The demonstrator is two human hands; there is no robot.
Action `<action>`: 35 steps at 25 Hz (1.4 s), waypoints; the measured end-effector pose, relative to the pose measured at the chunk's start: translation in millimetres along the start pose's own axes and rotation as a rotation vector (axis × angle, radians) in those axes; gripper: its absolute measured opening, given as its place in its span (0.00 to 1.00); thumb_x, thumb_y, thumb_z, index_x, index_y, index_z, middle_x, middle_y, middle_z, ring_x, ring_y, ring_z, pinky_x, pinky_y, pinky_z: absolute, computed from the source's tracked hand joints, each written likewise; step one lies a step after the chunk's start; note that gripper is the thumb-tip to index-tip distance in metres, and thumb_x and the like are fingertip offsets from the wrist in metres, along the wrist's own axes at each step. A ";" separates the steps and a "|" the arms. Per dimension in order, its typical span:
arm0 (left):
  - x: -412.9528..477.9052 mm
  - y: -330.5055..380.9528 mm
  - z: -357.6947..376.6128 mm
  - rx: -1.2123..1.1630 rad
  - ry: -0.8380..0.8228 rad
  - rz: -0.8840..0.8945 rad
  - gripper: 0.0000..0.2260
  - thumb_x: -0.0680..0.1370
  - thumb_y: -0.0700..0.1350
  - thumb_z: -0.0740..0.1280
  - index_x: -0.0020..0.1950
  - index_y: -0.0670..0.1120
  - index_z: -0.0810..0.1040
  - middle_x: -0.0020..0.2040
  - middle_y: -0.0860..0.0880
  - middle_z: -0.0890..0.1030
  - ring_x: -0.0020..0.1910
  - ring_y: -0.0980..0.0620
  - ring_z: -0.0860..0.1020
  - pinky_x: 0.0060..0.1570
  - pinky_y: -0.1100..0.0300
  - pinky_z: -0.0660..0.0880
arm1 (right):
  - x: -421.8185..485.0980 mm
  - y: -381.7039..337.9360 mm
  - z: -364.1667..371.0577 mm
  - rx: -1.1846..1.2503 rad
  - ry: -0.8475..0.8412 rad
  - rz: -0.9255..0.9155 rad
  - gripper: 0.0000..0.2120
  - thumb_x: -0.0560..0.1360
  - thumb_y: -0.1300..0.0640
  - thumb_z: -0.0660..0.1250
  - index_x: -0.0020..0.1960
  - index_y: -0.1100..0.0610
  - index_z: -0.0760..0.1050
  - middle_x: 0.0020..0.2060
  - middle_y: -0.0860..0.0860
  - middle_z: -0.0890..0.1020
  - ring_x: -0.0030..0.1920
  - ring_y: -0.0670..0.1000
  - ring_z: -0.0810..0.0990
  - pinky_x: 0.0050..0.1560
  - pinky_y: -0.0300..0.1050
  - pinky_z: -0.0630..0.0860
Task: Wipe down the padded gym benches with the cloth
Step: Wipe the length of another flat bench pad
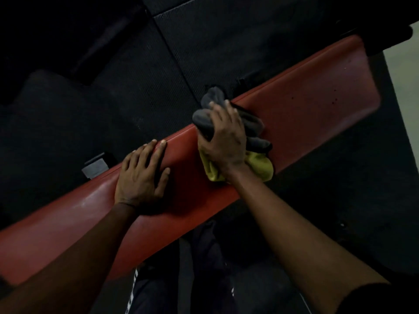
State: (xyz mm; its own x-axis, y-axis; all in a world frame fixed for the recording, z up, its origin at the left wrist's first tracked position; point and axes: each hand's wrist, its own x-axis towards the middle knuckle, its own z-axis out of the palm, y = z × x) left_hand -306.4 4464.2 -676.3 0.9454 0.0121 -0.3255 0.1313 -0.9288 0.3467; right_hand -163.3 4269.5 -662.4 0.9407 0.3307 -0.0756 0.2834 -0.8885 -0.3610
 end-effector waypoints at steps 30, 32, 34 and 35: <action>77.9 88.8 7.0 0.053 0.091 -0.012 0.29 0.81 0.57 0.51 0.82 0.50 0.55 0.76 0.40 0.65 0.72 0.41 0.66 0.69 0.42 0.62 | -27.4 80.6 -23.8 0.071 0.151 0.211 0.29 0.75 0.47 0.67 0.75 0.52 0.72 0.76 0.51 0.69 0.78 0.59 0.63 0.74 0.56 0.65; 81.7 97.9 4.0 -0.014 0.085 -0.021 0.30 0.80 0.53 0.53 0.82 0.47 0.55 0.80 0.41 0.60 0.77 0.44 0.61 0.75 0.44 0.55 | -65.0 81.1 -19.0 0.094 0.167 0.300 0.31 0.74 0.47 0.65 0.76 0.51 0.69 0.78 0.50 0.66 0.79 0.58 0.60 0.75 0.56 0.63; 93.1 114.9 5.9 -0.047 0.100 0.001 0.30 0.80 0.51 0.53 0.81 0.43 0.56 0.81 0.43 0.57 0.80 0.48 0.56 0.77 0.49 0.51 | -99.3 82.8 -14.3 0.125 0.237 0.471 0.32 0.74 0.48 0.66 0.78 0.51 0.67 0.79 0.50 0.64 0.80 0.57 0.58 0.77 0.57 0.61; 100.7 122.6 7.9 -0.053 0.110 0.000 0.29 0.81 0.51 0.53 0.81 0.42 0.55 0.82 0.44 0.56 0.80 0.49 0.56 0.78 0.50 0.51 | -112.6 81.9 -11.5 0.156 0.264 0.559 0.33 0.75 0.49 0.67 0.78 0.52 0.66 0.80 0.50 0.62 0.81 0.57 0.57 0.77 0.57 0.60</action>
State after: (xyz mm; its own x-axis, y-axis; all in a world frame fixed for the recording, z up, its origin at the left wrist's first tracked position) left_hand -197.5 4348.7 -673.5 0.9720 0.0558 -0.2282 0.1444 -0.9080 0.3932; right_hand -243.9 4155.8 -672.7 0.9586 -0.2765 -0.0677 -0.2755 -0.8408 -0.4660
